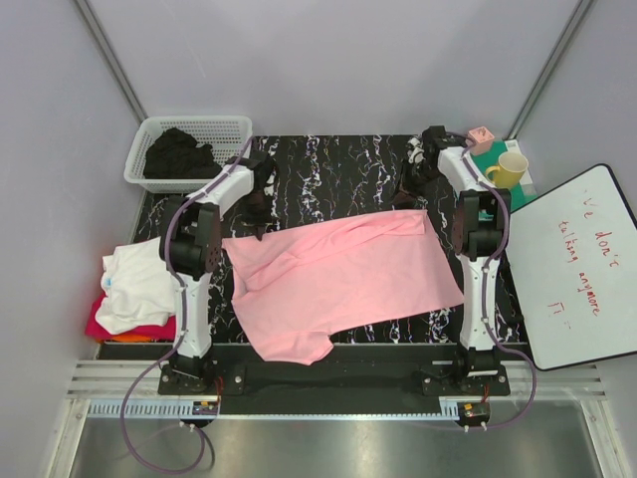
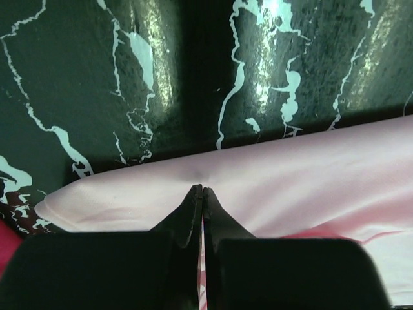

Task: Fold and stack the t-shirts
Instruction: Fold the flattened tshirt in 1/3 of the way

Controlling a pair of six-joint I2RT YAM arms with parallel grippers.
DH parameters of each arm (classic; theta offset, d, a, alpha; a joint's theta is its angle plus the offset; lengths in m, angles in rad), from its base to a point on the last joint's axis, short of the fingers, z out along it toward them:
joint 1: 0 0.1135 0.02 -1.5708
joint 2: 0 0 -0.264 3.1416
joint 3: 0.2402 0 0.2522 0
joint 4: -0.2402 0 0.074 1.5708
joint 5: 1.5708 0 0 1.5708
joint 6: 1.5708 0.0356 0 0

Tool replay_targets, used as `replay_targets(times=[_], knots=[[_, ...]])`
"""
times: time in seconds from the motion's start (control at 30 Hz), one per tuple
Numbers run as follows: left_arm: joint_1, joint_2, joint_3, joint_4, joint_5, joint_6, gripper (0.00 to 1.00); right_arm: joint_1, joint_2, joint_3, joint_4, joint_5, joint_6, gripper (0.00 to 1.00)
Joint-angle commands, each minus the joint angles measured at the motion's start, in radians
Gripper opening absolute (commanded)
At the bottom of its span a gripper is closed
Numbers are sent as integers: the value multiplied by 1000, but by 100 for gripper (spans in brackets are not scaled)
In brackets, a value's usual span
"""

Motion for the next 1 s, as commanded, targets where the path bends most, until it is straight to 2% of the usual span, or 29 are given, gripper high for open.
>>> replay_targets(times=[0.0, 0.3, 0.5, 0.73, 0.97], knots=[[6, 40, 55, -31, 18, -1, 0, 24, -32, -33, -14, -43, -29, 0], [6, 93, 60, -41, 18, 2, 0, 30, -111, -179, 1, -48, -53, 0], [6, 113, 58, -44, 18, 15, 0, 30, -142, -204, 9, -11, -55, 0], [6, 147, 63, -52, 18, 17, 0, 30, -210, -165, 9, 73, -35, 0], [6, 155, 81, -60, 10, 15, 0, -18, -219, -237, 1, 178, 40, 0]])
